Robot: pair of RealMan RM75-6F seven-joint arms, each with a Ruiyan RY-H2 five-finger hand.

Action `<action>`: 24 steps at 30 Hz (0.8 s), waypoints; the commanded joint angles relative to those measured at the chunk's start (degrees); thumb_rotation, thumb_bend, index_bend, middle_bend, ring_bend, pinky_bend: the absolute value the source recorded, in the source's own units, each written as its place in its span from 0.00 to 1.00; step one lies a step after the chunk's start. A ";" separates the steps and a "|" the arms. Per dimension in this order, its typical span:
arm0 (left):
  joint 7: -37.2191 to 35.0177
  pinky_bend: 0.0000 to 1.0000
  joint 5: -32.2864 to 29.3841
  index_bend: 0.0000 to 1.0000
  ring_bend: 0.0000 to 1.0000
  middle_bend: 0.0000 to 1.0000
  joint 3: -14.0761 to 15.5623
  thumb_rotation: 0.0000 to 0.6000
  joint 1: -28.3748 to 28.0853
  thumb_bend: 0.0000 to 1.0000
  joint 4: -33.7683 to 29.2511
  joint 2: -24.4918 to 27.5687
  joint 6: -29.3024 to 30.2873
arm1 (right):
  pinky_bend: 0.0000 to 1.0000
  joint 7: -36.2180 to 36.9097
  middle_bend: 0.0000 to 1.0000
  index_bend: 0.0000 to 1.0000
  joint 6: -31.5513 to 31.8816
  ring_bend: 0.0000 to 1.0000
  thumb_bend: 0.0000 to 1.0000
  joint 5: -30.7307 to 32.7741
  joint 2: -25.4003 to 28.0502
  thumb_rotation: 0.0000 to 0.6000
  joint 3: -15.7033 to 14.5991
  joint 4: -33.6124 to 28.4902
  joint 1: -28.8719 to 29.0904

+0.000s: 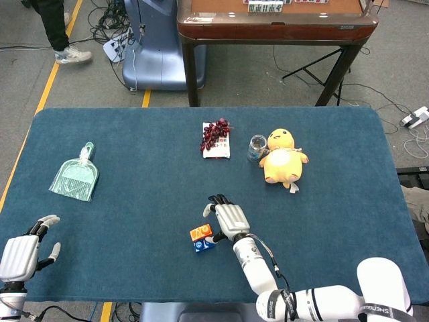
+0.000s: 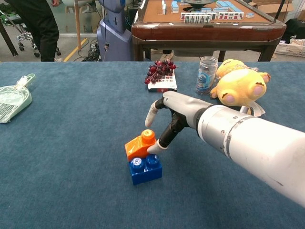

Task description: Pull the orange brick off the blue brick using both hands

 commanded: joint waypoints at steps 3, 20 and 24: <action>-0.06 0.64 0.03 0.30 0.38 0.23 0.06 1.00 0.01 0.41 0.07 -0.04 -0.06 | 0.19 -0.24 0.14 0.40 0.03 0.04 0.09 0.20 -0.09 1.00 -0.13 0.48 0.46; -0.27 0.64 -0.03 0.30 0.38 0.23 0.03 1.00 0.04 0.41 0.18 -0.06 -0.06 | 0.19 -0.47 0.16 0.44 -0.46 0.04 0.24 1.53 -0.25 1.00 -0.41 0.96 1.78; -0.27 0.64 -0.03 0.30 0.38 0.23 0.10 1.00 0.04 0.41 0.35 -0.22 -0.16 | 0.19 -0.54 0.16 0.45 -0.57 0.04 0.24 1.97 -0.36 1.00 -0.52 1.09 2.06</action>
